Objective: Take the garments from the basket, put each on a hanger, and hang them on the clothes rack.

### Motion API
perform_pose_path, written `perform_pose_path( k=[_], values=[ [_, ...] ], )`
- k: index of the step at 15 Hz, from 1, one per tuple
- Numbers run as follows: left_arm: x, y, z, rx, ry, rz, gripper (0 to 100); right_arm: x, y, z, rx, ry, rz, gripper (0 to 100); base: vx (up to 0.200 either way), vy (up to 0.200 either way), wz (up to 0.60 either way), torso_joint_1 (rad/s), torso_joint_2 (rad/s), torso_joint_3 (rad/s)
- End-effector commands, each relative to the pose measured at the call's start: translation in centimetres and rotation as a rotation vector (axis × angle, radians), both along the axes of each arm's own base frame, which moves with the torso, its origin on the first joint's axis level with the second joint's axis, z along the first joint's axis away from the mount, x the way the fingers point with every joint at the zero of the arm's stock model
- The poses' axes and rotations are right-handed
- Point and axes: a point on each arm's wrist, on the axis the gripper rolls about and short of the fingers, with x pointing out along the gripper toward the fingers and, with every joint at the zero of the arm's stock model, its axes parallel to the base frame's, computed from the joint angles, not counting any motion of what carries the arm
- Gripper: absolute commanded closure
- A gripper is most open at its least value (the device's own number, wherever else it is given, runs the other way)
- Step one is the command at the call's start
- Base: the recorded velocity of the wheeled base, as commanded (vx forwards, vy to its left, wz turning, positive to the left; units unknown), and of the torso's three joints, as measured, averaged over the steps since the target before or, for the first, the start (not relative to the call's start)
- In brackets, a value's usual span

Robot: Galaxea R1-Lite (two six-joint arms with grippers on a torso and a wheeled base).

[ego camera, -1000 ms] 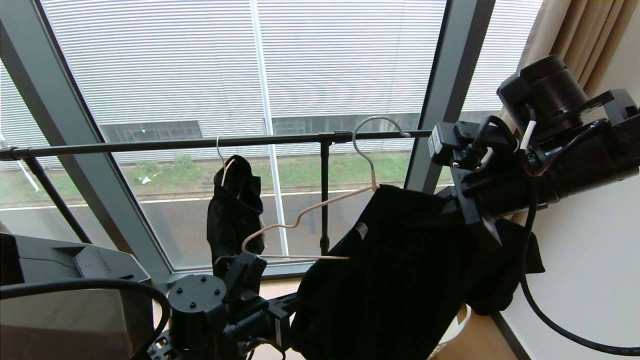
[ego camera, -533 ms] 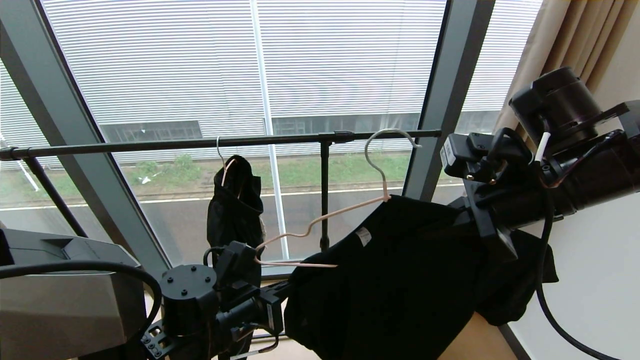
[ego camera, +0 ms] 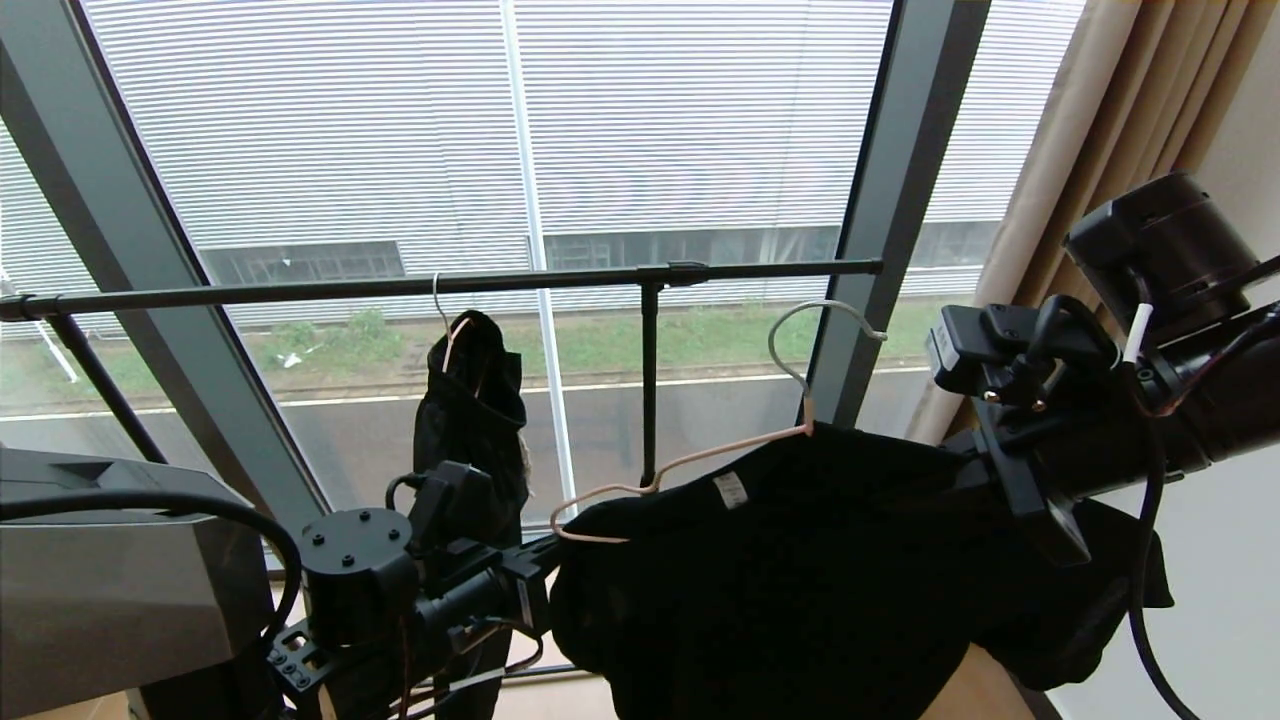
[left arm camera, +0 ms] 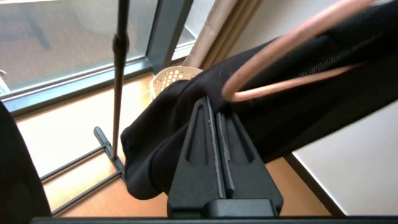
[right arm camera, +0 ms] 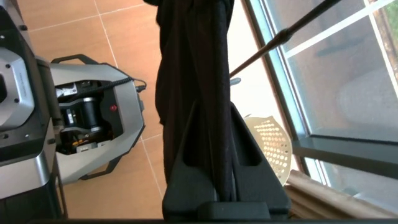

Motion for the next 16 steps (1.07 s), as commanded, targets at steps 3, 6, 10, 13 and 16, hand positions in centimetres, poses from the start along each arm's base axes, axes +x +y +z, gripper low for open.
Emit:
perform_pose_path(
  k=[3, 6, 10, 13, 16],
  values=[
    [0.6, 0.7, 0.6, -0.011, -0.028, 0.033, 100, -1.1, -0.9, -0.1, -0.001, 0.003, -0.015, 100, 0.0, 0.0, 0.0, 0.0, 0.0, 0.0],
    [0.9, 1.0, 1.0, -0.019, -0.043, 0.045, 100, -1.5, -1.0, -0.1, -0.003, 0.004, -0.015, 100, 0.0, 0.0, 0.0, 0.0, 0.0, 0.0],
    [0.3, 1.4, 3.1, -0.052, -0.104, 0.047, 100, -1.5, -1.0, -0.5, -0.008, 0.018, -0.014, 100, 0.0, 0.0, 0.0, 0.0, 0.0, 0.0],
    [-0.4, 1.6, 4.4, -0.074, -0.142, 0.036, 100, -1.3, -0.9, -1.2, -0.003, 0.022, -0.013, 100, 0.0, 0.0, 0.0, 0.0, 0.0, 0.0],
    [-1.7, 1.0, 5.2, -0.086, -0.165, -0.015, 100, -0.9, -0.6, -2.2, 0.067, -0.013, 0.009, 100, 0.0, 0.0, 0.0, 0.0, 0.0, 0.0]
  ],
)
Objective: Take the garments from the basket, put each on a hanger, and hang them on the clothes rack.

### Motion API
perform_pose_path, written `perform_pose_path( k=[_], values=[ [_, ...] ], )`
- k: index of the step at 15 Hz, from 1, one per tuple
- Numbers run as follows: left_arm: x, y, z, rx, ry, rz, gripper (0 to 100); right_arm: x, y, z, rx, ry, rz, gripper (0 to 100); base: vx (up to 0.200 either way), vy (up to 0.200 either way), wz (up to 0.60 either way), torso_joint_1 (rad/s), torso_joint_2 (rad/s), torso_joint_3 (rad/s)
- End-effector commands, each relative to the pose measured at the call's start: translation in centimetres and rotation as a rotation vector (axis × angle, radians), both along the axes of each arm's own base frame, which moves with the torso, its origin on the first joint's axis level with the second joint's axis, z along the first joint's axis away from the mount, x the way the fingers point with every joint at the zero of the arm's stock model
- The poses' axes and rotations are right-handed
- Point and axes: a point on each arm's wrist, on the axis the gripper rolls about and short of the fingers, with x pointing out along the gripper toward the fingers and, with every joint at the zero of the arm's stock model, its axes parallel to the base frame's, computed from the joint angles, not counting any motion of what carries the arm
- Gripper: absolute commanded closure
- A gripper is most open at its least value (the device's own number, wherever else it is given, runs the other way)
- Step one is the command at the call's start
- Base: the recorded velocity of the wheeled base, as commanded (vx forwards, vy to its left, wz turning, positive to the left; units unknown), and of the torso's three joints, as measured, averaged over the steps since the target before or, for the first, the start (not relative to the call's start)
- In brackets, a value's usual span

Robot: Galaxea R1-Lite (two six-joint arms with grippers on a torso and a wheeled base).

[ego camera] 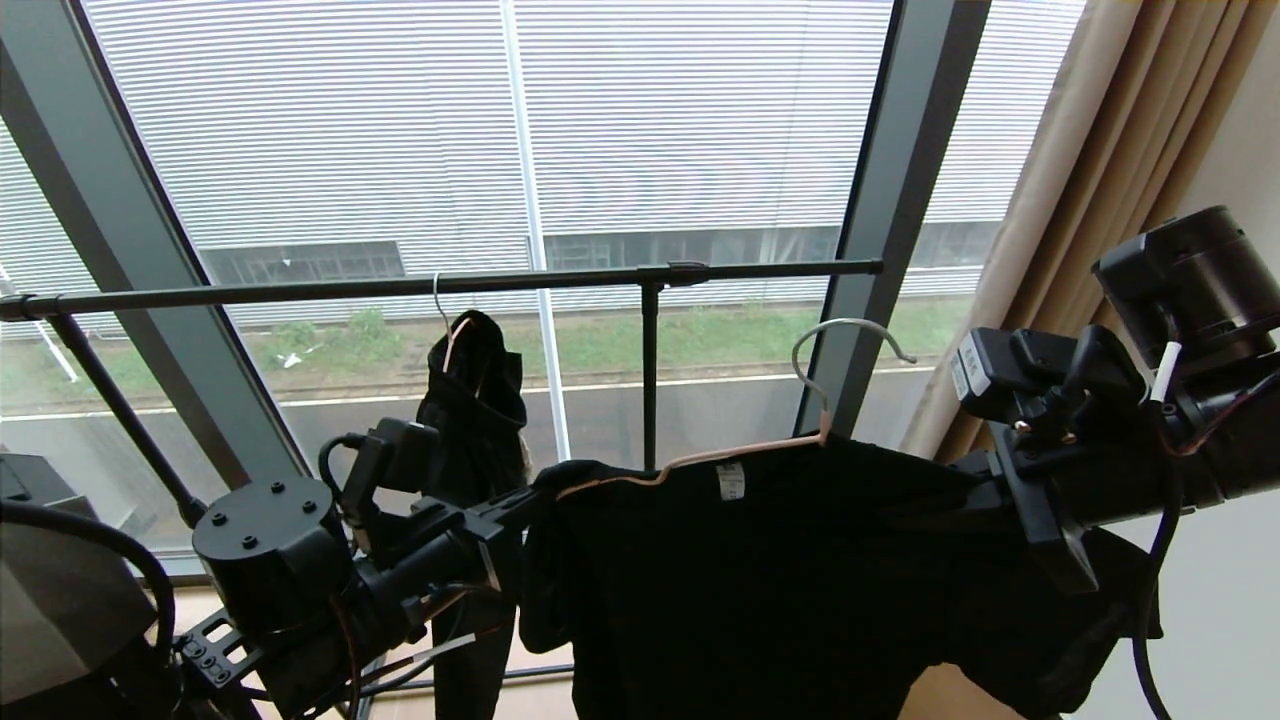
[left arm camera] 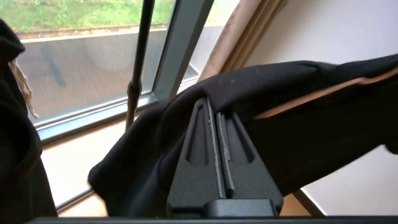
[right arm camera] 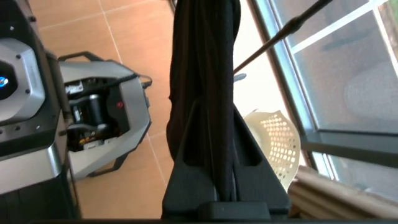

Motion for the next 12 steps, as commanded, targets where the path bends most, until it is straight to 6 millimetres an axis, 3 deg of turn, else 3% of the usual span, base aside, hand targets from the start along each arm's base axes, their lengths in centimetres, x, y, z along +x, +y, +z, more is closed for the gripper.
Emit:
perform_pose_path(
  k=[1, 8, 12],
  values=[
    [-1.0, -0.2, 1.5, -0.005, -0.065, -0.03, 100, -0.2, 0.0, -1.2, 0.027, 0.042, 0.016, 100, 0.0, 0.0, 0.0, 0.0, 0.0, 0.0],
    [-2.3, -1.1, 4.6, 0.082, -0.088, -0.086, 100, 1.3, 0.8, -4.4, 0.124, 0.09, 0.086, 100, 0.0, 0.0, 0.0, 0.0, 0.0, 0.0],
    [-2.6, -2.4, 6.7, 0.148, -0.048, -0.064, 100, 3.4, 0.8, -6.7, 0.141, 0.11, 0.066, 100, 0.0, 0.0, 0.0, 0.0, 0.0, 0.0]
  ],
)
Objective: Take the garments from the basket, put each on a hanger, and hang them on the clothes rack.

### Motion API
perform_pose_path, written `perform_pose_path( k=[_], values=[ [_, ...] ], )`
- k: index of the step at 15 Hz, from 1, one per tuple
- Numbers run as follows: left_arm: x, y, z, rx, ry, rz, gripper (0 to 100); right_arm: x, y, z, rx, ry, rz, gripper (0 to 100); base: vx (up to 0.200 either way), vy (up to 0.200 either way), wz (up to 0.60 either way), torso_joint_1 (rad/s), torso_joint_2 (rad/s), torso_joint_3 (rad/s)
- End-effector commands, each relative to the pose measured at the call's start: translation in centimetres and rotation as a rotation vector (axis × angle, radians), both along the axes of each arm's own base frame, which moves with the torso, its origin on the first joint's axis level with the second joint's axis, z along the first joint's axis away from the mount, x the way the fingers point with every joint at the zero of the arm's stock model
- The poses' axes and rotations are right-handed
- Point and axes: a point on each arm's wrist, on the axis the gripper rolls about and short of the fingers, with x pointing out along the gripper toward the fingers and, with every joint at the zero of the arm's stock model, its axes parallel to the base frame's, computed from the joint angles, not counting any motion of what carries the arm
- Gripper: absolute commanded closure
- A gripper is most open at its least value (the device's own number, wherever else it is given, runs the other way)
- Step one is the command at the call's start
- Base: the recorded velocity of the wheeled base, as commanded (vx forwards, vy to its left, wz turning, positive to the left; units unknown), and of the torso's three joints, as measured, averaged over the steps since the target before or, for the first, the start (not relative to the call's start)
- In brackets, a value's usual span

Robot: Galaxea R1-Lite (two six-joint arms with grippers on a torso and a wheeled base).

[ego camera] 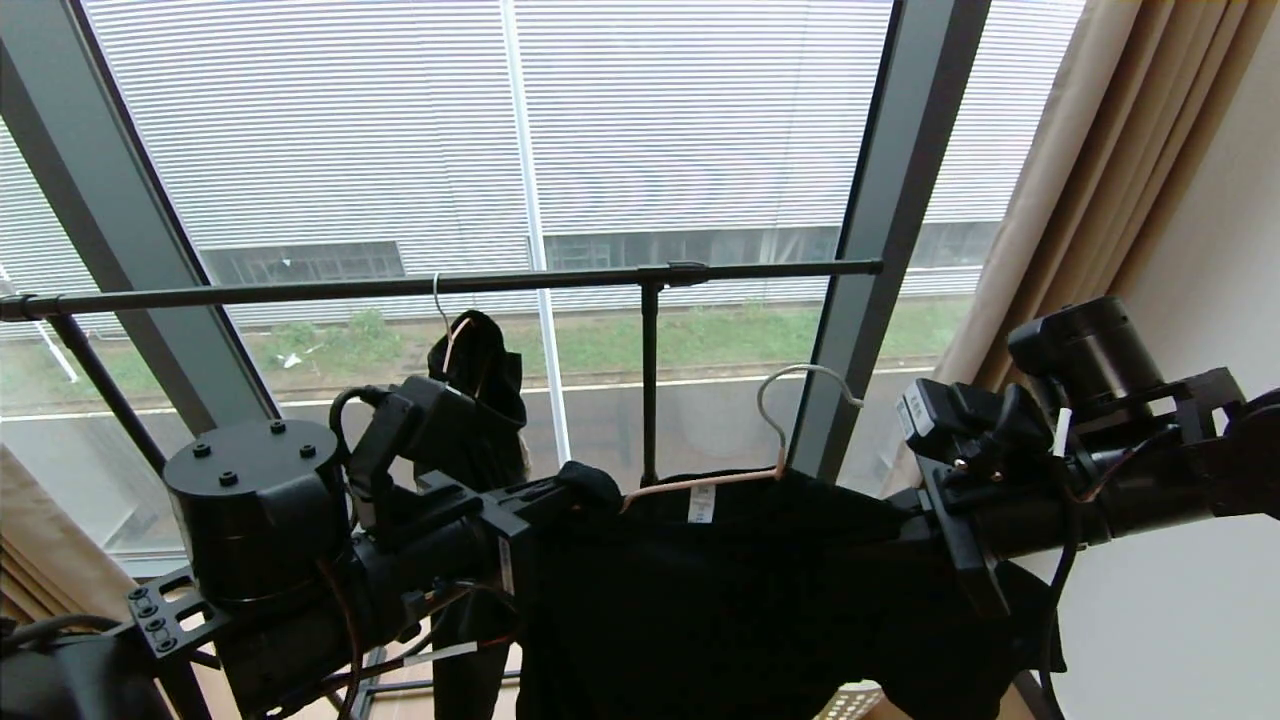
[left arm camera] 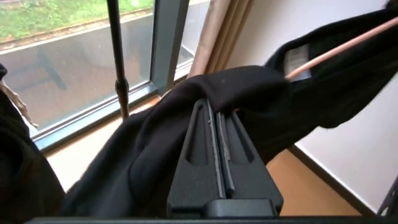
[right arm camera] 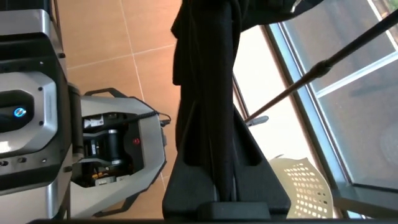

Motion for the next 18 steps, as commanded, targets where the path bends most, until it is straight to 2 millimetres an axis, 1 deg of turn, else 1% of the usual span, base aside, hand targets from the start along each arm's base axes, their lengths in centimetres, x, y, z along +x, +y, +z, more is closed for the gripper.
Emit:
perform_pose_path(
  k=[1, 2, 3, 4, 6, 7, 11, 13, 15, 16, 18],
  values=[
    [-0.2, -0.4, 1.8, -0.015, -0.048, 0.0, 100, 1.0, -0.4, -1.3, -0.012, 0.033, -0.024, 100, 0.0, 0.0, 0.0, 0.0, 0.0, 0.0],
    [0.0, -0.3, 1.8, 0.021, -0.055, 0.017, 100, 0.8, -0.9, -1.6, -0.012, 0.033, -0.041, 100, 0.0, 0.0, 0.0, 0.0, 0.0, 0.0],
    [0.5, -0.1, 1.9, 0.049, -0.067, 0.049, 100, 0.5, -1.9, -1.8, -0.008, 0.017, -0.069, 100, 0.0, 0.0, 0.0, 0.0, 0.0, 0.0],
    [0.8, 0.3, 1.9, 0.068, -0.069, 0.072, 100, 0.5, -2.1, -1.6, -0.009, -0.026, -0.086, 100, 0.0, 0.0, 0.0, 0.0, 0.0, 0.0],
    [1.0, 0.4, 1.8, 0.1, -0.058, 0.08, 100, 0.1, -3.2, -0.3, 0.003, -0.087, -0.126, 100, 0.0, 0.0, 0.0, 0.0, 0.0, 0.0],
    [1.0, 0.4, 1.5, 0.13, -0.042, 0.083, 100, 0.0, -3.5, 0.0, 0.011, -0.098, -0.135, 100, 0.0, 0.0, 0.0, 0.0, 0.0, 0.0],
    [1.5, 0.1, 0.0, 0.246, -0.04, 0.126, 100, 0.0, -3.7, 0.5, 0.026, -0.12, -0.14, 100, 0.0, 0.0, 0.0, 0.0, 0.0, 0.0],
    [1.2, -0.8, 0.3, 0.243, -0.055, 0.096, 100, 0.1, -3.7, 0.4, 0.027, -0.12, -0.142, 100, 0.0, 0.0, 0.0, 0.0, 0.0, 0.0],
    [1.2, -1.5, 0.7, 0.232, -0.071, 0.079, 100, 0.0, -3.5, 0.2, 0.025, -0.113, -0.135, 100, 0.0, 0.0, 0.0, 0.0, 0.0, 0.0],
    [1.5, -1.7, 1.0, 0.23, -0.075, 0.083, 100, 0.0, -3.3, 0.1, 0.024, -0.108, -0.125, 100, 0.0, 0.0, 0.0, 0.0, 0.0, 0.0],
    [1.5, -1.9, 1.1, 0.233, -0.071, 0.076, 100, -0.1, -2.9, -0.1, 0.023, -0.1, -0.111, 100, 0.0, 0.0, 0.0, 0.0, 0.0, 0.0]
  ],
)
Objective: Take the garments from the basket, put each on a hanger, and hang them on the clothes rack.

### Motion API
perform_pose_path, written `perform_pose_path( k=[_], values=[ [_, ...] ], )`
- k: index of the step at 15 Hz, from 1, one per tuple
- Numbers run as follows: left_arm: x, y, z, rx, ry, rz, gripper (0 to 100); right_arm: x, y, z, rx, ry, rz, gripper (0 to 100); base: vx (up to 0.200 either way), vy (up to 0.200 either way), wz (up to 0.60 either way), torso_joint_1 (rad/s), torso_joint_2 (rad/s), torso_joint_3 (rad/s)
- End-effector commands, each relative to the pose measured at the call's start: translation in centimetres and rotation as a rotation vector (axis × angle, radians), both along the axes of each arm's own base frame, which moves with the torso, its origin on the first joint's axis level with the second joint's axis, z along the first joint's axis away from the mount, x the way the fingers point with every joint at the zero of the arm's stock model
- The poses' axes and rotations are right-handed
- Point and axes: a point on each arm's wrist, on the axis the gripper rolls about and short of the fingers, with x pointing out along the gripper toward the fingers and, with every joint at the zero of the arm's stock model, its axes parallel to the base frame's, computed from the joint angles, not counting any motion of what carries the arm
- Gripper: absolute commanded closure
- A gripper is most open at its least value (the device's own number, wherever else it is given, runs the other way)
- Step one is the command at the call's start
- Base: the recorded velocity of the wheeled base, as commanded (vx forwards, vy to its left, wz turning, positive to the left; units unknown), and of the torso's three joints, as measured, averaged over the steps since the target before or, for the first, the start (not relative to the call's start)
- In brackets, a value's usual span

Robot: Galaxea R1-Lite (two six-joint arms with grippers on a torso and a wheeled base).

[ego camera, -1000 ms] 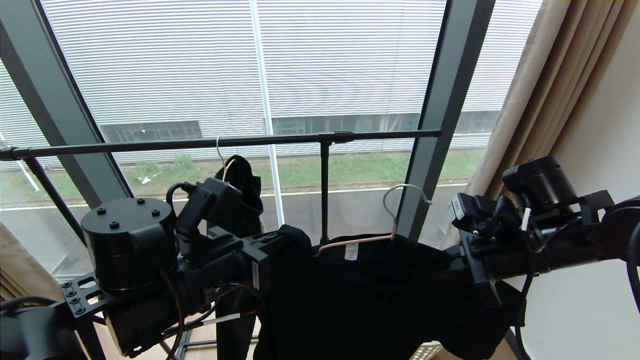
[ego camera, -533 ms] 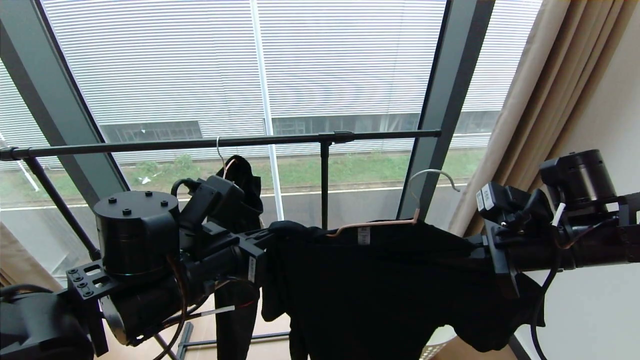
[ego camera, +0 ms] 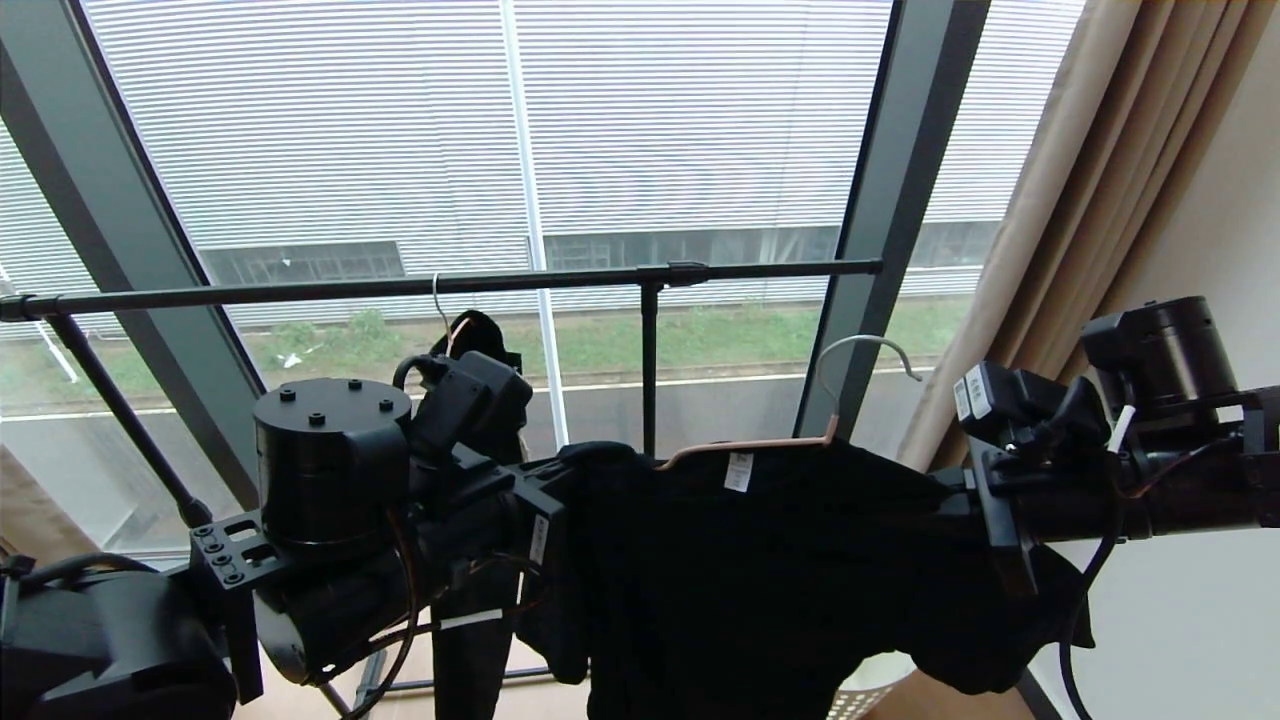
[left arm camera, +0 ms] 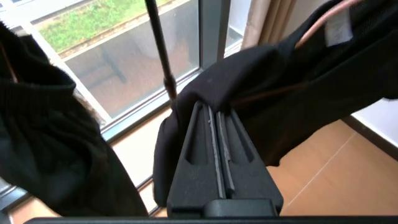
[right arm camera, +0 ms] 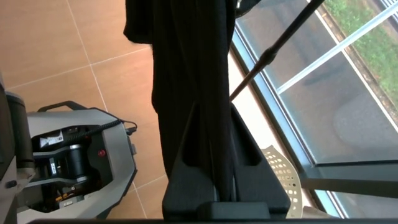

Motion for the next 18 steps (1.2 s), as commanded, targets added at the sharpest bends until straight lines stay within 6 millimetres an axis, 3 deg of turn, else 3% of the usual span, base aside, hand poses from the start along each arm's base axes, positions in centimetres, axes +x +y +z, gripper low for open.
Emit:
perform_pose_path(
  k=[1, 7, 14, 18],
  values=[
    [-0.2, -0.6, 0.1, -0.002, -0.003, -0.022, 100, 0.5, 0.4, -0.8, -0.005, 0.036, 0.006, 100, 0.0, 0.0, 0.0, 0.0, 0.0, 0.0],
    [0.4, -0.7, 0.4, -0.012, -0.015, -0.013, 100, 0.6, 1.0, -1.9, 0.076, 0.112, 0.106, 100, 0.0, 0.0, 0.0, 0.0, 0.0, 0.0],
    [0.3, -1.2, 1.4, -0.034, -0.042, -0.027, 100, 1.0, 2.8, -4.5, 0.142, 0.235, 0.23, 100, 0.0, 0.0, 0.0, 0.0, 0.0, 0.0],
    [-0.7, -3.2, 2.9, -0.075, -0.084, -0.105, 100, 1.4, 2.9, -5.2, 0.143, 0.23, 0.23, 100, 0.0, 0.0, 0.0, 0.0, 0.0, 0.0]
  ],
)
